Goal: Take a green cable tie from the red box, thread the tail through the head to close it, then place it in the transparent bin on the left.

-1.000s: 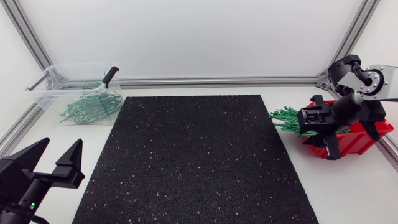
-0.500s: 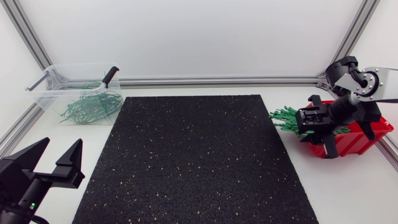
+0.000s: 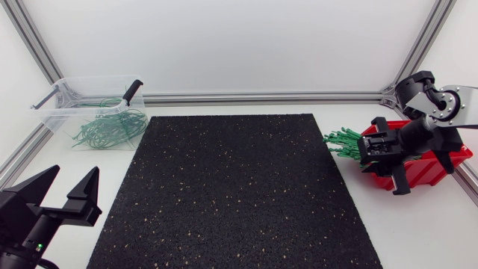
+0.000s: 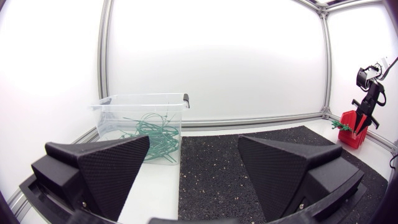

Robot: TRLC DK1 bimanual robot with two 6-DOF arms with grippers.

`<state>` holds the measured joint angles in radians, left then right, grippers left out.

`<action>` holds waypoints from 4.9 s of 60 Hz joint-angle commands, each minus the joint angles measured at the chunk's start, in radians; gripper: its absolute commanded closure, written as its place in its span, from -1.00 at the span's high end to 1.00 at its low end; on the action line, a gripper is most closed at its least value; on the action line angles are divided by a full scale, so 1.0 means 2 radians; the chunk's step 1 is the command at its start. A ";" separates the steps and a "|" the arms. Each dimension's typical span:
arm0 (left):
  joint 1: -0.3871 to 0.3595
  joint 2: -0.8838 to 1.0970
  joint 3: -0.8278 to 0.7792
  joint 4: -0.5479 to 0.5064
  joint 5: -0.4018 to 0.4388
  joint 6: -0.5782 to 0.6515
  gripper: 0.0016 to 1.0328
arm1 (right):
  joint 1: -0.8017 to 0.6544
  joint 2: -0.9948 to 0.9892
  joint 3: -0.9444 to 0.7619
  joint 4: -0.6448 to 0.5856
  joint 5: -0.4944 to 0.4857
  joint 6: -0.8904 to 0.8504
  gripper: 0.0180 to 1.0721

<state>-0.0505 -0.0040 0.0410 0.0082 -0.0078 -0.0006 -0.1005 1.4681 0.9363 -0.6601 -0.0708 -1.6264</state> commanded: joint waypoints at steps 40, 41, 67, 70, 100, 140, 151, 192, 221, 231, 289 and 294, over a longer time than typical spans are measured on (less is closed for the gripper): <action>-0.005 -0.002 -0.020 -0.008 0.002 -0.005 0.92 | -0.007 -0.009 -0.015 -0.027 -0.002 -0.024 -0.86; -0.005 -0.002 -0.020 -0.008 0.002 -0.005 0.92 | -0.007 -0.008 -0.013 -0.029 -0.002 -0.022 -0.89; -0.005 -0.002 -0.020 -0.008 0.002 -0.005 0.92 | -0.012 -0.048 0.020 -0.056 -0.032 -0.014 -0.89; -0.005 -0.002 -0.020 -0.008 0.002 -0.005 0.92 | -0.013 -0.051 0.027 -0.056 -0.035 -0.012 -0.89; -0.007 -0.003 -0.020 -0.009 0.002 -0.011 0.92 | -0.044 -0.061 0.198 -0.152 -0.157 0.081 -0.89; -0.017 -0.006 -0.021 -0.005 0.002 -0.010 0.91 | 0.038 -0.041 0.354 -0.353 -0.292 0.263 -0.89; -0.017 -0.005 -0.012 -0.005 0.002 -0.009 0.91 | 0.061 -0.018 0.364 -0.379 -0.335 0.323 -0.89; -0.017 -0.005 -0.014 -0.008 0.002 -0.010 0.91 | 0.133 0.032 0.313 -0.378 -0.403 0.434 -0.89; -0.013 -0.005 -0.013 -0.012 0.002 -0.010 0.91 | 0.412 -0.012 0.168 -0.110 -0.051 0.598 -0.89; -0.014 -0.005 -0.013 -0.013 0.002 -0.010 0.91 | 0.495 0.021 0.129 -0.050 0.059 0.601 -0.89; -0.013 -0.005 -0.012 -0.017 0.002 -0.008 0.91 | 0.608 0.195 0.111 0.036 0.104 0.645 0.00; -0.013 -0.005 -0.012 -0.017 0.002 -0.008 0.91 | 0.611 0.184 0.105 0.034 0.091 0.645 0.25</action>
<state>-0.0799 -0.0071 0.0410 0.0051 -0.0078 -0.0013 1.1122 1.8404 1.1728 -0.5964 0.1268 -0.3626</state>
